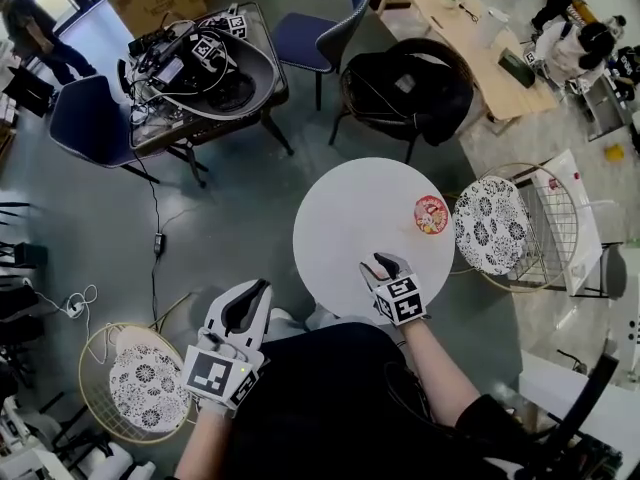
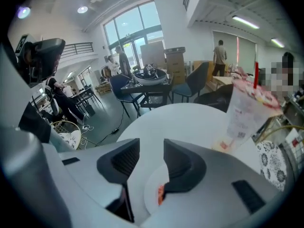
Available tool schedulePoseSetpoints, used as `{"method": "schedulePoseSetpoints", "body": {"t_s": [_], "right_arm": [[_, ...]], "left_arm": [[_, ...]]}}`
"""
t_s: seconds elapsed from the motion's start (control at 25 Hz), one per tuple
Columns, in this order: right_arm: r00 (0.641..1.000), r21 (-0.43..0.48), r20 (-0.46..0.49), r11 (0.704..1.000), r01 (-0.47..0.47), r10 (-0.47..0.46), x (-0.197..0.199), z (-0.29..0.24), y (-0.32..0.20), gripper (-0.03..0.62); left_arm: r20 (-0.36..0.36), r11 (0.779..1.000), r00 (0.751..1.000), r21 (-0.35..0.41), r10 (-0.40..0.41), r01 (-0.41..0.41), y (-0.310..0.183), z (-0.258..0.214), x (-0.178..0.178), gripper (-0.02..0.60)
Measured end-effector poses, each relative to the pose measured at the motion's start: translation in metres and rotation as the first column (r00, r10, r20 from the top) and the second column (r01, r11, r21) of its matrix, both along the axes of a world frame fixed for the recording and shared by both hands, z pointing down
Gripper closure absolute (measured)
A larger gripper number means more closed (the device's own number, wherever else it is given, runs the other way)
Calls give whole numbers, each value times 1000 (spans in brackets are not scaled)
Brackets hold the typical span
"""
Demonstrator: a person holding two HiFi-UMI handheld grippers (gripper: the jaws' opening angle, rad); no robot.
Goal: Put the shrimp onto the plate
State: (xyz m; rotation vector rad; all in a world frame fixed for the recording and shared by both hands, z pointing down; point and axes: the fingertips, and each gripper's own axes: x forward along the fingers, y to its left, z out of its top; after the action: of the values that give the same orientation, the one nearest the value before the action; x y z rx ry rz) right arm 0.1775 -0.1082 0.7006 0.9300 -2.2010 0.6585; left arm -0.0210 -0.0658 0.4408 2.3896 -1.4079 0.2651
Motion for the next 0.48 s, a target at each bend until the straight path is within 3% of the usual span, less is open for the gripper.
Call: {"method": "schedulePoseSetpoints", "body": {"t_s": [0.48], "right_arm": [[982, 180, 109, 975, 132, -154, -83, -120, -20, 539]], "left_arm": [[-52, 996, 996, 38, -77, 79, 7, -13, -39, 574]]}}
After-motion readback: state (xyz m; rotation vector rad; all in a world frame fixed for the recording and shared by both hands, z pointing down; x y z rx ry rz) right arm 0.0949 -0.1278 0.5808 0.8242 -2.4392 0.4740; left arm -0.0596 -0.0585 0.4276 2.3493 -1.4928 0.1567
